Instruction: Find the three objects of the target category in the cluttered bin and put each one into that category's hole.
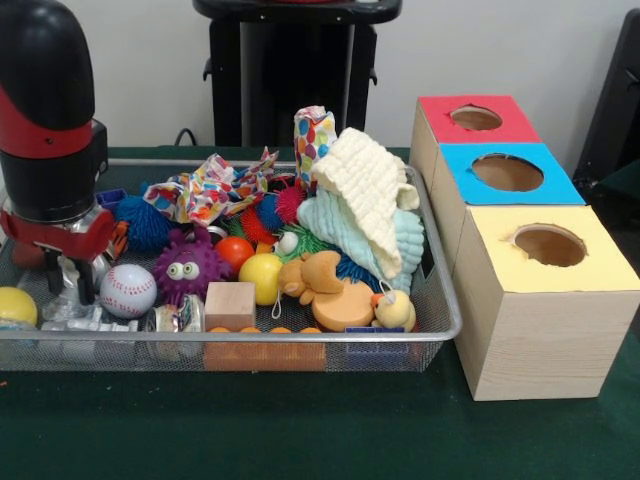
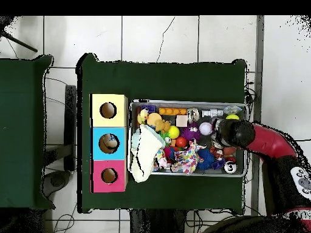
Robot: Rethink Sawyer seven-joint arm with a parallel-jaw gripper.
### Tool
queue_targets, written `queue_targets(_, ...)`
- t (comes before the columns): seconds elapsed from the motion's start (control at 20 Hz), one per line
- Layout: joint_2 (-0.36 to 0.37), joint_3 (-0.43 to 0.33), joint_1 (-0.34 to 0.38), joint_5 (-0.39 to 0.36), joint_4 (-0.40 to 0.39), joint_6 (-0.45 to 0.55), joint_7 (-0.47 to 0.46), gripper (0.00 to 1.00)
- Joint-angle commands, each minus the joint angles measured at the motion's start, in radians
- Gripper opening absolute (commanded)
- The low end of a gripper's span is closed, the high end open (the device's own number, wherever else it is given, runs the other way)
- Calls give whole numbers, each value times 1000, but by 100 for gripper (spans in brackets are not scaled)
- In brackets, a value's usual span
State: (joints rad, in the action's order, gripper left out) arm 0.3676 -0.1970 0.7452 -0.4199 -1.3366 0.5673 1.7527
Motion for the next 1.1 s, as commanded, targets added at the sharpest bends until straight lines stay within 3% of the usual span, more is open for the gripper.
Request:
queue_targets(0.05, -60, -99, 8, -57, -84, -1, -138, 0)
queue_targets(0.2, -11, -89, 3, -54, -118, 17, -132, 0)
queue_targets(0.45, 181, -49, -27, -43, -221, 82, -121, 0)
queue_targets(0.6, 246, -27, -48, -40, -237, 125, -115, 0)
queue_targets(1.1, 285, -26, -52, -29, -254, 185, -107, 0)
